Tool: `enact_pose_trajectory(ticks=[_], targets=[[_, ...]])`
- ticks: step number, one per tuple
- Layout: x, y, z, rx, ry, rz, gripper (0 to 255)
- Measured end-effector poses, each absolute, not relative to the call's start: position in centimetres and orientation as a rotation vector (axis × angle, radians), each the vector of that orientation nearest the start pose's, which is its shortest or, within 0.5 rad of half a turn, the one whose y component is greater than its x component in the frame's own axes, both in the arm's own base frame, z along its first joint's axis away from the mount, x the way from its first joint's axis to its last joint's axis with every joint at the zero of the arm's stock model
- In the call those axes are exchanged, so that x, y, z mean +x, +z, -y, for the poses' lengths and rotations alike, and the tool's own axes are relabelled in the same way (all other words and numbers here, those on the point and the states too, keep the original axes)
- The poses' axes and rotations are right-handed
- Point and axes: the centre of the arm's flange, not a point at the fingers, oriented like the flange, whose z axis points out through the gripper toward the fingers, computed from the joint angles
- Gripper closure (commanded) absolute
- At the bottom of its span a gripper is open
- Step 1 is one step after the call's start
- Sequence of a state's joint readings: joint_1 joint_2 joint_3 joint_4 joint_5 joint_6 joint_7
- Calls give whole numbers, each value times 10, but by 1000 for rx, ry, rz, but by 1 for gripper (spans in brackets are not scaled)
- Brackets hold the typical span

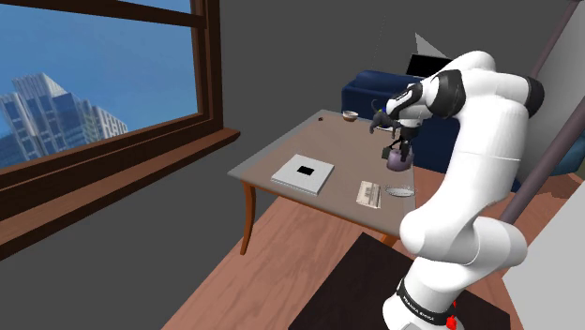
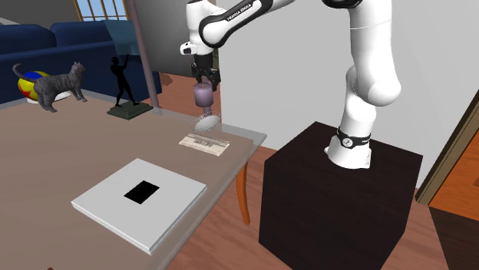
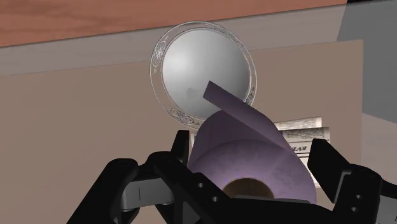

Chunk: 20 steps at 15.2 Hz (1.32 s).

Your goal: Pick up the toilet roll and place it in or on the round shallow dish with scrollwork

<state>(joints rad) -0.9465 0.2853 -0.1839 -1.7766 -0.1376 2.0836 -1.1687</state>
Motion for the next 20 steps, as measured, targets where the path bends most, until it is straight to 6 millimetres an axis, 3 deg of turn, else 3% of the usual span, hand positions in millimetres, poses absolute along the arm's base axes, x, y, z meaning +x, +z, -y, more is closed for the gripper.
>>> enact_pose_trajectory(ticks=[6, 20], targets=[[224, 404, 628, -3221, 238, 181, 255], [219, 334, 630, -3221, 238, 184, 255]])
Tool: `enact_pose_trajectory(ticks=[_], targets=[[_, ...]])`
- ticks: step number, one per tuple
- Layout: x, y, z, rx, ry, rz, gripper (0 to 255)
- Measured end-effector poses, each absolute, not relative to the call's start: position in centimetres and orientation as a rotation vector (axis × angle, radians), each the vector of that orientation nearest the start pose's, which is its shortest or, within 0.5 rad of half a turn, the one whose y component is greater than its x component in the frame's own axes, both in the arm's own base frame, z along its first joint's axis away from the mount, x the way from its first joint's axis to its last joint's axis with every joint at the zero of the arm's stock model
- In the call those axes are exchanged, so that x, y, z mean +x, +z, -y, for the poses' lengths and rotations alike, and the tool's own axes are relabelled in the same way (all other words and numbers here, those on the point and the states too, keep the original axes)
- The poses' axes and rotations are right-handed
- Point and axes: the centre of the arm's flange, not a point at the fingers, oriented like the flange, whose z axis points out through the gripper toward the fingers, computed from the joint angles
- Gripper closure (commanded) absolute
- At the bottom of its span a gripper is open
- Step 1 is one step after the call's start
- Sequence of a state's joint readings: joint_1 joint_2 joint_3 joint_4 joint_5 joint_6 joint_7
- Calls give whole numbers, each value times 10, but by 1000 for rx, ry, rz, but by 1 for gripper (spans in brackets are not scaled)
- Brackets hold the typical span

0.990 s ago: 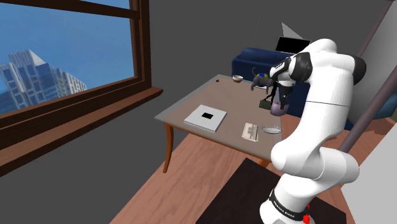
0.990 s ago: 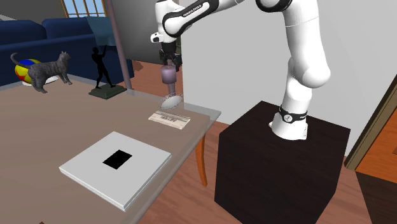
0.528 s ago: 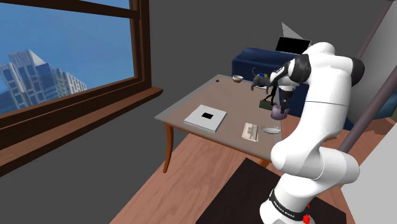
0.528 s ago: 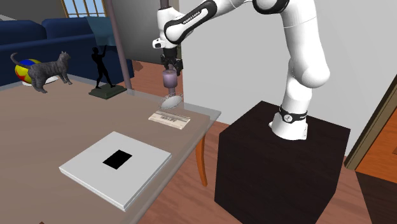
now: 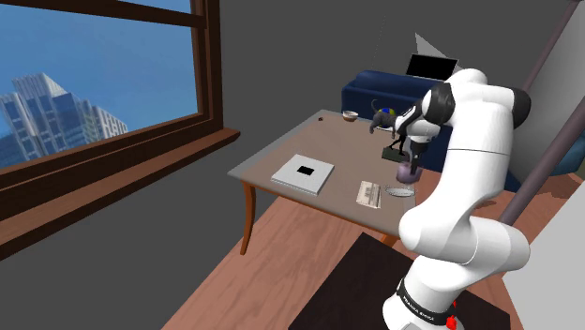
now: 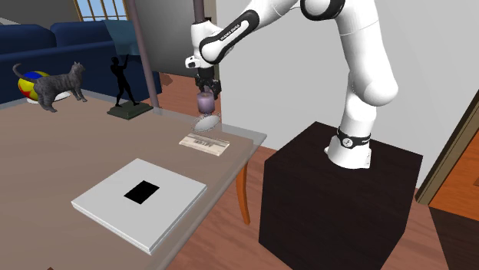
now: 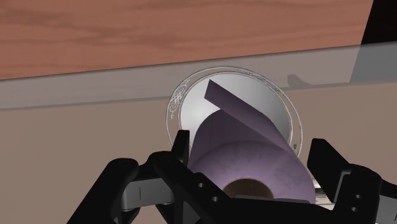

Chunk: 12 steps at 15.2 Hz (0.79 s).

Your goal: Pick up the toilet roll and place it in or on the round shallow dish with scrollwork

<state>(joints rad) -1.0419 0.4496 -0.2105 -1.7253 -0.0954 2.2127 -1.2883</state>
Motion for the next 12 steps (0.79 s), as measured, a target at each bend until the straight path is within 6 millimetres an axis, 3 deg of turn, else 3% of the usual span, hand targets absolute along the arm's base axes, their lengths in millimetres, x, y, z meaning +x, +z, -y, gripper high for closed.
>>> enact_pose_trajectory(ticks=[4, 10, 11, 12], targets=[[219, 311, 630, -3221, 238, 184, 255], [219, 306, 630, -3221, 238, 184, 255], [219, 306, 630, -3221, 238, 184, 0], [219, 307, 630, -3221, 237, 184, 0]])
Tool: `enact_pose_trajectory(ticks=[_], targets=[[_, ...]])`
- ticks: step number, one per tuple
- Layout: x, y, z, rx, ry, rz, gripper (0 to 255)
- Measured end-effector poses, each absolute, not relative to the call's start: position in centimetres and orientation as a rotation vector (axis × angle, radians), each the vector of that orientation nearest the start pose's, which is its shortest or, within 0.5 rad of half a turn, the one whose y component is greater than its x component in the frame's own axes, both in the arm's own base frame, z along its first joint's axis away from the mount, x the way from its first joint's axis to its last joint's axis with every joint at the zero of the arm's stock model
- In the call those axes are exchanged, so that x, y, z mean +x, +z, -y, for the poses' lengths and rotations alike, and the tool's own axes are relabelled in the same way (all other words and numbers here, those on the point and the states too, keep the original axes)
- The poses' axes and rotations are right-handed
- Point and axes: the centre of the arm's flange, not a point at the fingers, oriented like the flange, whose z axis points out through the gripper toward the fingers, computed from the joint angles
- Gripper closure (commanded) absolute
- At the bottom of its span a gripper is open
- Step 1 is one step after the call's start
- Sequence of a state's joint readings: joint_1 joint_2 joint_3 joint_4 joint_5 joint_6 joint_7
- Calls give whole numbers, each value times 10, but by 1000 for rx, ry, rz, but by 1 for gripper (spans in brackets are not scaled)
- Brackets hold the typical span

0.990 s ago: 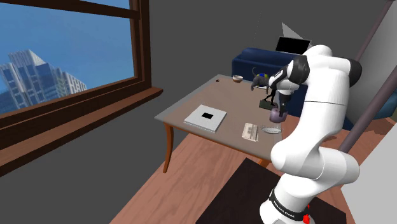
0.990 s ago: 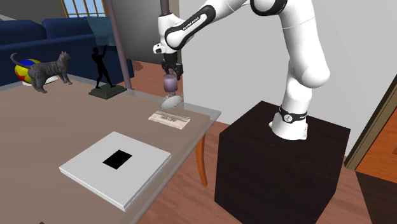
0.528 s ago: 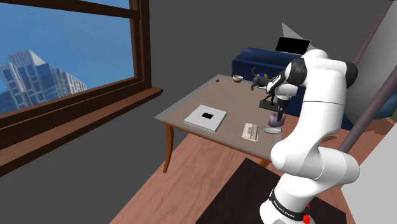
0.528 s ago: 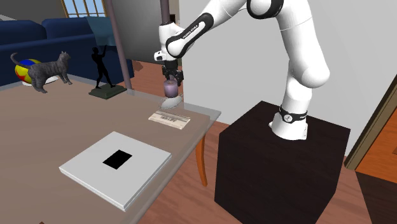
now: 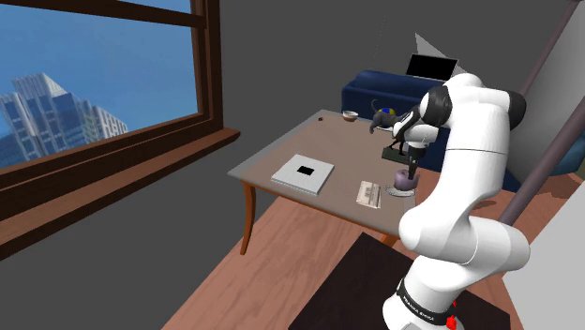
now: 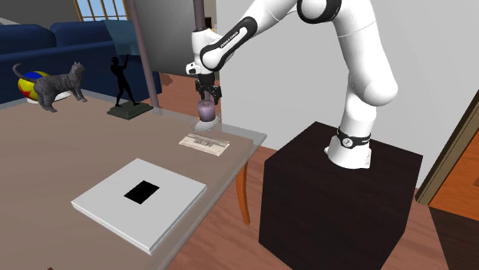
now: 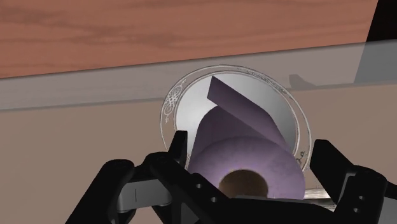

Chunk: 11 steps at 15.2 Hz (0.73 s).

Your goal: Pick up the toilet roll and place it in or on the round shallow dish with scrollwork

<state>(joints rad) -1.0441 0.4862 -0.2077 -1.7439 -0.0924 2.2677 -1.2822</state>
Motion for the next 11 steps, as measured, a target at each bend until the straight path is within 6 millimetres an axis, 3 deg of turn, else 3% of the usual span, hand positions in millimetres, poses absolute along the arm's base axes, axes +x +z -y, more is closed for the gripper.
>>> enact_pose_trajectory(ticks=[5, 9, 11], targets=[[219, 307, 630, -3222, 237, 184, 0], [225, 347, 627, -3223, 237, 184, 0], [227, 355, 626, -3223, 237, 184, 0]])
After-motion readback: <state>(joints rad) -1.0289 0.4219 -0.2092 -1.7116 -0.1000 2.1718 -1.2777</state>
